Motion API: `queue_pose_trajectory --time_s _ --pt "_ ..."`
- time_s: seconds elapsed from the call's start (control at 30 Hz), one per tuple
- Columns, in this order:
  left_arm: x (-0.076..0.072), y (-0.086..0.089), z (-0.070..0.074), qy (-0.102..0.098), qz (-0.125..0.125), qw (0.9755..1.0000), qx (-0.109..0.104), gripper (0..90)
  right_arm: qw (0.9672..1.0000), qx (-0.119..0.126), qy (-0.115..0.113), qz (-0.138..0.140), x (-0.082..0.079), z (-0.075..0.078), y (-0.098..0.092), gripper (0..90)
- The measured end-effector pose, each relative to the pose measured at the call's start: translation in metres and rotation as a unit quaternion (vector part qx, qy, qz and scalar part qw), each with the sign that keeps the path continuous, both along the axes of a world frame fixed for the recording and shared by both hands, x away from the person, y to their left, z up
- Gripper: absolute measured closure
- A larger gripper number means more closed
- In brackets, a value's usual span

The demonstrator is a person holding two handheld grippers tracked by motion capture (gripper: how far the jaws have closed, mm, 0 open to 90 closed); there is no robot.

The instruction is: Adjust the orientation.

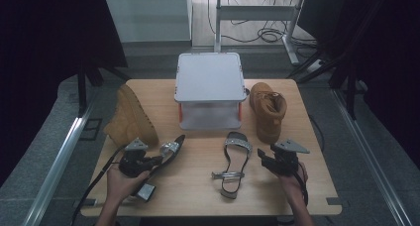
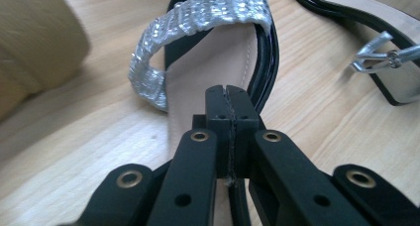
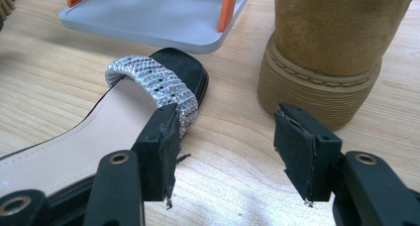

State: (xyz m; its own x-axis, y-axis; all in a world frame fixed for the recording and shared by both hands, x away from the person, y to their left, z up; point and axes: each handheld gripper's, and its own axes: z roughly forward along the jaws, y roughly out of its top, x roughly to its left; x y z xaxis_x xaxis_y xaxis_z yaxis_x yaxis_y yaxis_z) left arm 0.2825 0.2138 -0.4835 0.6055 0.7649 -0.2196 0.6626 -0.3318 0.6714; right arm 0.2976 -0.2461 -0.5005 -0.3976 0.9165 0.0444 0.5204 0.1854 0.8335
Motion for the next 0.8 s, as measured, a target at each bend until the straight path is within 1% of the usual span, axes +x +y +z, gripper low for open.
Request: queue_pose_trajectory --time_s 0.1,0.13,0.17,0.2,0.23,0.3,0.33,0.43,0.47,0.5,0.53,0.63,0.7,0.8 --pt "-0.001 -0.011 -0.003 0.012 -0.016 0.9998 -0.006 90.0 1.0000 0.000 0.000 0.000 0.000 0.000 0.000 44.1" --pt "-0.002 -0.019 -0.006 0.019 -0.026 0.9995 -0.007 90.0 1.0000 0.000 0.000 0.000 0.000 0.000 0.000 44.1" --pt "-0.003 -0.024 -0.007 0.023 -0.030 0.9993 -0.004 90.0 1.0000 0.000 0.001 0.000 0.000 0.000 0.000 44.0" --pt "-0.005 -0.038 -0.012 0.030 -0.043 0.9983 0.026 90.0 1.0000 -0.002 0.001 0.000 0.000 -0.001 0.000 44.1" --pt "-0.005 -0.038 -0.012 0.030 -0.043 0.9983 0.026 89.9 1.0000 -0.002 0.001 0.000 0.000 -0.001 0.000 44.1" --pt "-0.007 -0.053 -0.017 0.041 -0.060 0.9964 0.043 89.8 1.0000 -0.002 0.002 0.000 0.000 -0.001 0.000 44.0" --pt "-0.008 -0.057 -0.017 0.040 -0.062 0.9958 0.054 89.4 1.0000 -0.002 0.001 0.000 0.000 -0.001 0.000 44.1" --pt "-0.009 -0.057 -0.015 0.039 -0.064 0.9959 0.049 89.4 1.0000 -0.001 0.001 -0.001 0.000 -0.001 0.000 44.0" --pt "-0.010 -0.056 -0.013 0.037 -0.062 0.9964 0.044 89.3 1.0000 0.000 0.001 -0.001 0.000 -0.001 -0.001 44.0" --pt "-0.010 -0.055 -0.011 0.035 -0.063 0.9964 0.045 89.3 1.0000 0.000 0.000 -0.001 0.000 -0.001 -0.001 44.0" --pt "-0.011 -0.053 -0.008 0.030 -0.060 0.9970 0.040 89.2 1.0000 0.000 0.000 -0.002 -0.001 -0.001 -0.001 44.0" --pt "-0.012 -0.050 -0.005 0.026 -0.058 0.9974 0.034 89.1 1.0000 0.000 0.001 -0.002 -0.001 -0.001 -0.001 44.0" --pt "-0.012 -0.047 -0.002 0.021 -0.056 0.9977 0.031 89.0 1.0000 0.000 0.001 -0.002 -0.001 -0.001 -0.001 44.0" --pt "-0.013 -0.046 0.000 0.019 -0.053 0.9980 0.030 88.9 1.0000 -0.001 0.001 -0.002 -0.001 -0.001 0.000 44.0"
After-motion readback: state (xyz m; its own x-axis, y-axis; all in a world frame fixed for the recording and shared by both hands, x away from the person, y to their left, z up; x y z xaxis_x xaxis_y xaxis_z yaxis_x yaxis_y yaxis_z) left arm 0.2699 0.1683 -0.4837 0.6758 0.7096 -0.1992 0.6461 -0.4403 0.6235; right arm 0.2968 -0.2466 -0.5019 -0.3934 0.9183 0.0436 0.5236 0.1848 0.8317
